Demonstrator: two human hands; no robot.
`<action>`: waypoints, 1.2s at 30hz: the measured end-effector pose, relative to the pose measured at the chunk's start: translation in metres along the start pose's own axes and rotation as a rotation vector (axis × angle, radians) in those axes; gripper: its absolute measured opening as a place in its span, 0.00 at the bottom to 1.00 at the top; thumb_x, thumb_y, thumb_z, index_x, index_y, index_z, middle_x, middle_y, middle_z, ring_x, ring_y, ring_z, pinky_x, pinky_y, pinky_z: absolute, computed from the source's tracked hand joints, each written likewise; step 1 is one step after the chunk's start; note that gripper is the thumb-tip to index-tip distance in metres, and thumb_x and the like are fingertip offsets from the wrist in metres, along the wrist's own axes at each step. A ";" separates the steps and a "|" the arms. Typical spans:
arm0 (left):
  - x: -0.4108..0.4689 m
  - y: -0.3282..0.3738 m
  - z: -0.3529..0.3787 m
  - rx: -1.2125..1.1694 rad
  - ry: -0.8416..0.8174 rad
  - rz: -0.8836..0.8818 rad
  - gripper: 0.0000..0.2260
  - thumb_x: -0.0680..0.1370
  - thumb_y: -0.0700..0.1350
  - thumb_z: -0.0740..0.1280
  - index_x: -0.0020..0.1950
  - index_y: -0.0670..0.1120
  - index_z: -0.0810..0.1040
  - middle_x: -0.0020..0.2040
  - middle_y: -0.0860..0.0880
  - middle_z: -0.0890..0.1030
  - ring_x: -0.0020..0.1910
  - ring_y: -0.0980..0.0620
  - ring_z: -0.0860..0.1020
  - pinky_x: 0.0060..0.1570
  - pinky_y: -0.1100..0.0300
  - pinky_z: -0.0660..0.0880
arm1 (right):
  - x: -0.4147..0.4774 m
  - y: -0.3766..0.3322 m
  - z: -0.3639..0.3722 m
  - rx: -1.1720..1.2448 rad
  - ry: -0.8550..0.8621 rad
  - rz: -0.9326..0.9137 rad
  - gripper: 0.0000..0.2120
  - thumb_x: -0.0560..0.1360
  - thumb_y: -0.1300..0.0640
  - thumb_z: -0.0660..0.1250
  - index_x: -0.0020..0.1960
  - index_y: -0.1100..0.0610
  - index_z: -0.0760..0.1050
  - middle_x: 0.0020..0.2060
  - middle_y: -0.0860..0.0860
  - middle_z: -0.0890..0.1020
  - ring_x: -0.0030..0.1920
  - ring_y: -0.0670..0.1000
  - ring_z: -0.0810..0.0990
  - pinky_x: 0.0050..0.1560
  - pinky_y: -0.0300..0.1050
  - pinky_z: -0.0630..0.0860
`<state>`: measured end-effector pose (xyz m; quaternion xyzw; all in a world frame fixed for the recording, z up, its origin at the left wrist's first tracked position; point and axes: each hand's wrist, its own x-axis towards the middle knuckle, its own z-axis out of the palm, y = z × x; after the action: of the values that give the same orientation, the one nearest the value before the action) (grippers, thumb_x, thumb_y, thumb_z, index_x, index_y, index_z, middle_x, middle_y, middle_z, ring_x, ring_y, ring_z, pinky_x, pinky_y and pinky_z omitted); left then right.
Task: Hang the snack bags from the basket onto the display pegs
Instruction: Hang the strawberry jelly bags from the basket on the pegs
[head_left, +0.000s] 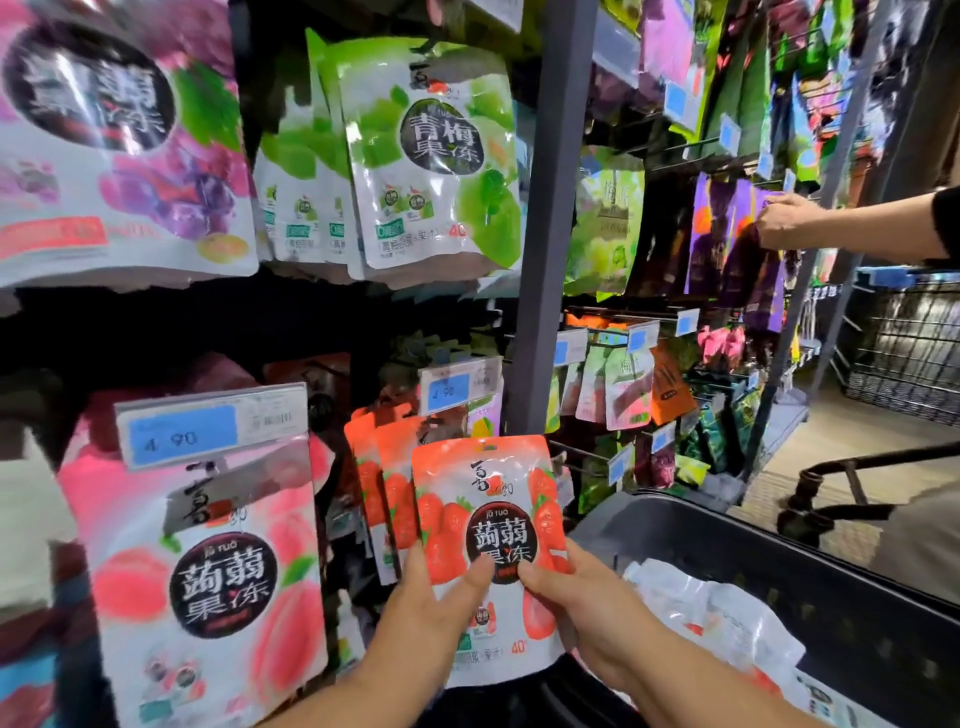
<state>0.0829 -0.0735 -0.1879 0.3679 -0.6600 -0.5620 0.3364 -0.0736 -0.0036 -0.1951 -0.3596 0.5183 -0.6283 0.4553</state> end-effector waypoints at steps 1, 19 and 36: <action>0.000 -0.002 -0.002 -0.005 0.015 0.004 0.25 0.71 0.62 0.72 0.64 0.61 0.68 0.54 0.58 0.81 0.55 0.55 0.80 0.59 0.57 0.74 | 0.002 0.001 0.004 -0.002 0.003 -0.006 0.22 0.70 0.63 0.69 0.64 0.63 0.74 0.55 0.62 0.84 0.56 0.62 0.83 0.53 0.52 0.81; 0.028 -0.004 -0.020 0.002 0.206 0.083 0.15 0.78 0.50 0.68 0.62 0.55 0.68 0.52 0.57 0.79 0.48 0.62 0.77 0.36 0.77 0.69 | 0.045 0.017 0.035 -0.275 0.275 -0.253 0.27 0.62 0.43 0.75 0.58 0.31 0.68 0.46 0.56 0.86 0.47 0.59 0.85 0.53 0.64 0.80; 0.043 -0.010 -0.030 0.125 0.335 0.199 0.37 0.76 0.40 0.69 0.76 0.61 0.51 0.72 0.50 0.61 0.69 0.50 0.66 0.66 0.56 0.67 | 0.068 0.015 0.058 -0.707 0.301 -0.297 0.30 0.78 0.56 0.69 0.73 0.35 0.60 0.53 0.41 0.79 0.49 0.33 0.78 0.46 0.25 0.69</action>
<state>0.0877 -0.1262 -0.1924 0.4092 -0.6615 -0.4151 0.4718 -0.0392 -0.0872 -0.1997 -0.4690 0.7054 -0.5159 0.1273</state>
